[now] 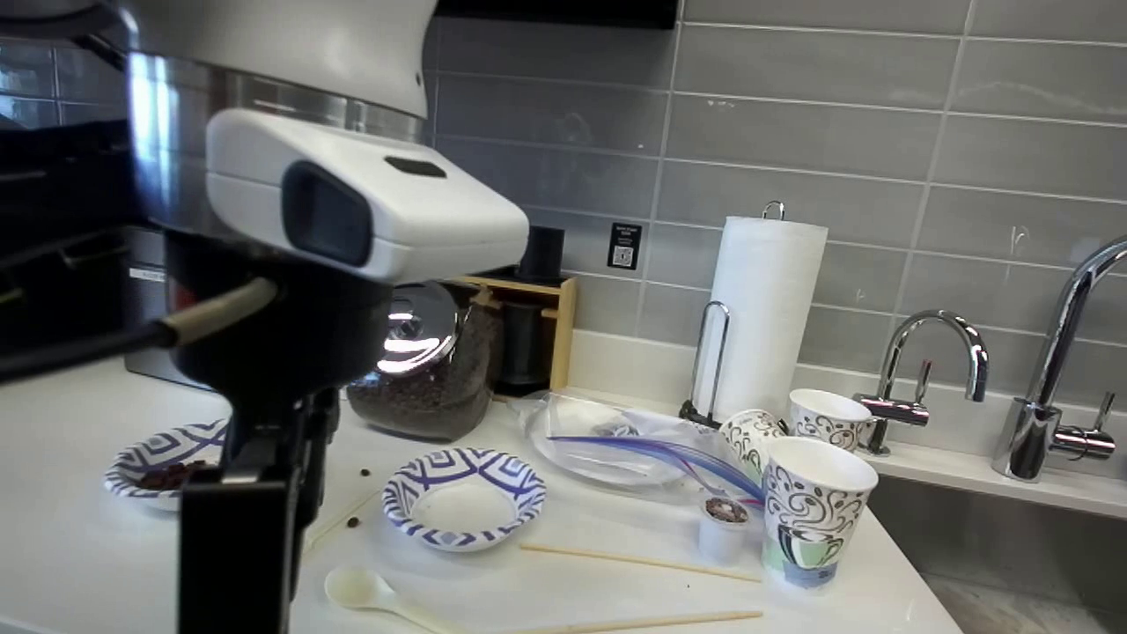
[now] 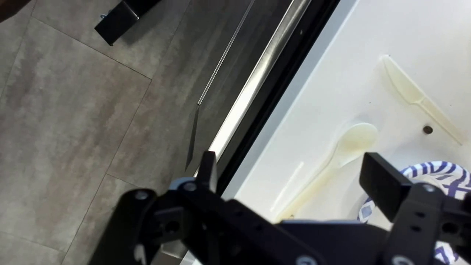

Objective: Use the plastic spoon to put some of the contents of the plate on the left to the plate on the right

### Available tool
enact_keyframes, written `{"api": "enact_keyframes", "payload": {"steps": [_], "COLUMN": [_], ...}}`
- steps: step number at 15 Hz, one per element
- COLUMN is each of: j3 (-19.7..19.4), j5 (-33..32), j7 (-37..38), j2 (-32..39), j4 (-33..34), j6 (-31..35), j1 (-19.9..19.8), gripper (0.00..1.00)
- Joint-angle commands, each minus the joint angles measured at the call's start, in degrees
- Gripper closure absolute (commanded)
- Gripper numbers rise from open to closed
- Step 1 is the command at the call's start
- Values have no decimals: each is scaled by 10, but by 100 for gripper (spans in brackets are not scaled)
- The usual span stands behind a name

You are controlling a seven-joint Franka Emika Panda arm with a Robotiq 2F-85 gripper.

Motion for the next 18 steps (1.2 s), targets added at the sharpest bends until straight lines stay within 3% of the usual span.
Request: {"api": "enact_keyframes", "payload": {"steps": [1,6,12,18], "j3": [18,39,26,9], "j5": [-27,-91,-99,-90], "j7": [24,100,140,134], "j2": [69,145,220,265], "j4": [23,45,78,107], "j6": [38,95,150,168], "j1": [-4,-9,9,29], "gripper": [0,0,0,0]}}
